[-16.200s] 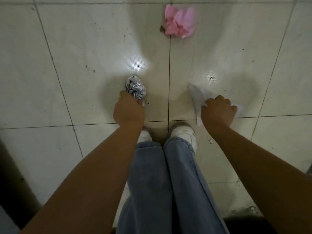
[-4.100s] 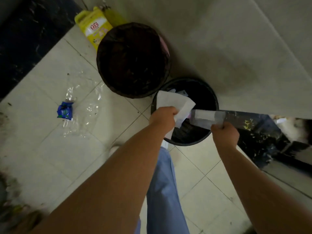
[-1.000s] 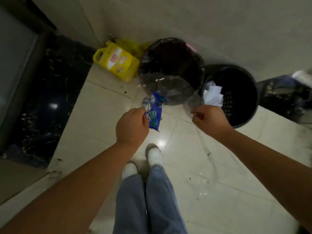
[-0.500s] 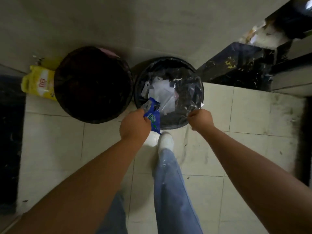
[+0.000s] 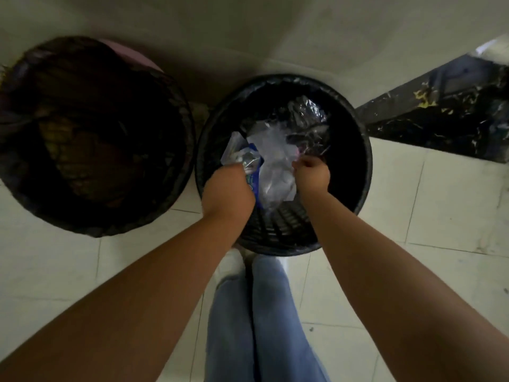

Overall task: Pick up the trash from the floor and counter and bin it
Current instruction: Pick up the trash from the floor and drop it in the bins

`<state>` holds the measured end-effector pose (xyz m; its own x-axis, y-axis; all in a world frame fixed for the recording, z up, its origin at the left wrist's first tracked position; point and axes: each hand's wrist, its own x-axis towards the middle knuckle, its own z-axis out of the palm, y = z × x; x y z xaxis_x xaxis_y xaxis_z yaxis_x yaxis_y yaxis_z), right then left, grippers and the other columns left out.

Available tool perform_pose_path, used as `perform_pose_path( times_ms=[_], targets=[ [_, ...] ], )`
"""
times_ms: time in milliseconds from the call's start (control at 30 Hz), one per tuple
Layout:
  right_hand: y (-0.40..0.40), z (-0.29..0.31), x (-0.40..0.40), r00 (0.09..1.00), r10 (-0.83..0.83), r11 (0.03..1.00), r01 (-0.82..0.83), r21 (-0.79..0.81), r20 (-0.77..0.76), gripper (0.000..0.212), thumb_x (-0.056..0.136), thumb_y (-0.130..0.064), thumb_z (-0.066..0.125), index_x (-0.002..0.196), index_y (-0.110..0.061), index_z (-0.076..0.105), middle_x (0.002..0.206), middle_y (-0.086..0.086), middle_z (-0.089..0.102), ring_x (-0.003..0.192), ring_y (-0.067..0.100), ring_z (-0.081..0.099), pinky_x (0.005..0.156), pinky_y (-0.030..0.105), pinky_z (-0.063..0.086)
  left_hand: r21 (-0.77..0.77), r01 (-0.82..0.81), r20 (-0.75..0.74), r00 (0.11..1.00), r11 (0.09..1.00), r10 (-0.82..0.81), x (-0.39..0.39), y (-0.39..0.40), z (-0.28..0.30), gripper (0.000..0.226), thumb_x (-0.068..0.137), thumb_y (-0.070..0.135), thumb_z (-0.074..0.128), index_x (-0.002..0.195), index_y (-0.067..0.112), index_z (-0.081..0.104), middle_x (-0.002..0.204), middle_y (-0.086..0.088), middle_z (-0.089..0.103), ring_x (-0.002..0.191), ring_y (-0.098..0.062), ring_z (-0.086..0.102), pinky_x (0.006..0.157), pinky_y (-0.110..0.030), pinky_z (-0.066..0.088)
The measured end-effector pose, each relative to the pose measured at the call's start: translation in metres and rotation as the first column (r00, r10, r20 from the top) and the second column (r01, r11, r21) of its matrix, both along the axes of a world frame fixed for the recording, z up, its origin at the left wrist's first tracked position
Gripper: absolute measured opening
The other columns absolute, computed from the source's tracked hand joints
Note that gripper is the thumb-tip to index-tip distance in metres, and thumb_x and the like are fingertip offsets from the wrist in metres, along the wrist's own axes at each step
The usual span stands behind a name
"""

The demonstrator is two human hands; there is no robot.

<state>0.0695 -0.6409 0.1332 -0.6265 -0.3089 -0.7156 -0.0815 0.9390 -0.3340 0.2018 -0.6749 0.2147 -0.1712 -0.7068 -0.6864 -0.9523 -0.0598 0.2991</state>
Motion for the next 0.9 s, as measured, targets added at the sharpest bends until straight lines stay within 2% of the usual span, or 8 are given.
perform_pose_path(
  times_ms=[67, 200, 333, 433, 533, 667, 733, 900],
  targets=[
    [0.006, -0.021, -0.003, 0.942, 0.335, 0.941, -0.336, 0.045, 0.036, 0.044, 0.092, 0.004, 0.042, 0.136, 0.001, 0.044, 0.125, 0.014, 0.052, 0.117, 0.026, 0.052, 0.087, 0.023, 0.048, 0.000, 0.093, 0.029, 0.995, 0.996, -0.093, -0.010, -0.010, -0.019, 0.025, 0.097, 0.000, 0.039, 0.113, -0.002, 0.057, 0.119, -0.021, 0.060, 0.108, -0.032, 0.059, 0.085, -0.036, 0.048],
    [0.015, -0.056, -0.002, 0.714, 0.659, 0.680, -0.700, 0.218, 0.237, 0.042, 0.097, -0.008, 0.043, 0.138, 0.003, 0.039, 0.147, 0.019, 0.040, 0.135, 0.029, 0.040, 0.111, 0.029, 0.029, 0.123, 0.205, 0.076, 0.974, 0.971, -0.215, -0.027, -0.019, -0.067, 0.028, 0.097, -0.003, 0.040, 0.119, -0.002, 0.057, 0.126, -0.020, 0.057, 0.115, -0.032, 0.058, 0.093, -0.036, 0.049],
    [0.013, -0.034, -0.007, 0.644, 0.733, 0.587, -0.762, 0.273, 0.222, 0.037, 0.099, -0.012, 0.037, 0.132, 0.000, 0.047, 0.142, 0.021, 0.048, 0.131, 0.033, 0.045, 0.108, 0.034, 0.034, 0.275, 0.199, 0.124, 0.963, 0.941, -0.240, -0.026, -0.007, -0.076, 0.031, 0.098, -0.001, 0.038, 0.126, -0.003, 0.053, 0.135, -0.020, 0.051, 0.123, -0.032, 0.053, 0.098, -0.036, 0.047],
    [0.015, 0.005, -0.009, 0.633, 0.764, 0.583, -0.761, 0.286, 0.127, 0.034, 0.095, -0.012, 0.041, 0.125, -0.003, 0.055, 0.130, 0.022, 0.059, 0.120, 0.036, 0.054, 0.098, 0.035, 0.045, 0.226, 0.282, 0.136, 0.939, 0.933, -0.316, -0.015, -0.001, -0.052, 0.032, 0.097, 0.002, 0.042, 0.129, 0.001, 0.049, 0.135, -0.020, 0.048, 0.123, -0.033, 0.050, 0.099, -0.038, 0.046],
    [0.014, 0.057, 0.002, 0.556, 0.826, 0.514, -0.810, 0.281, 0.090, 0.039, 0.096, -0.015, 0.038, 0.134, -0.009, 0.046, 0.132, 0.020, 0.056, 0.121, 0.036, 0.052, 0.097, 0.038, 0.046, 0.126, 0.408, 0.171, 0.889, 0.904, -0.424, 0.001, -0.002, -0.008, 0.038, 0.097, 0.012, 0.044, 0.134, 0.006, 0.043, 0.141, -0.018, 0.042, 0.132, -0.034, 0.038, 0.107, -0.041, 0.037],
    [0.010, 0.132, 0.026, 0.360, 0.932, 0.359, -0.901, 0.242, -0.041, 0.055, 0.099, -0.033, 0.033, 0.148, -0.014, 0.019, 0.158, 0.012, 0.020, 0.147, 0.032, 0.015, 0.120, 0.043, 0.017, -0.011, 0.466, 0.240, 0.860, 0.885, -0.450, 0.037, -0.005, 0.065, 0.055, 0.098, 0.023, 0.040, 0.149, 0.014, 0.021, 0.159, -0.012, 0.014, 0.148, -0.031, 0.007, 0.120, -0.045, 0.013],
    [0.004, 0.168, 0.041, 0.275, 0.957, 0.289, -0.929, 0.230, -0.092, 0.058, 0.099, -0.040, 0.028, 0.151, -0.018, 0.010, 0.161, 0.009, 0.004, 0.149, 0.031, -0.003, 0.122, 0.045, 0.004, -0.055, 0.425, 0.273, 0.877, 0.904, -0.396, 0.058, -0.003, 0.101, 0.057, 0.100, 0.027, 0.036, 0.151, 0.017, 0.011, 0.161, -0.009, 0.004, 0.149, -0.029, -0.002, 0.122, -0.046, 0.007],
    [-0.006, 0.245, 0.086, 0.093, 0.979, 0.123, -0.979, 0.165, -0.181, 0.062, 0.098, -0.047, 0.023, 0.151, -0.022, 0.000, 0.161, 0.008, -0.010, 0.148, 0.029, -0.013, 0.121, 0.048, -0.006, -0.165, 0.234, 0.305, 0.936, 0.958, -0.176, 0.107, 0.016, 0.179, 0.061, 0.102, 0.033, 0.029, 0.152, 0.016, -0.002, 0.162, -0.009, -0.008, 0.149, -0.027, -0.010, 0.122, -0.044, 0.001]
  ],
)
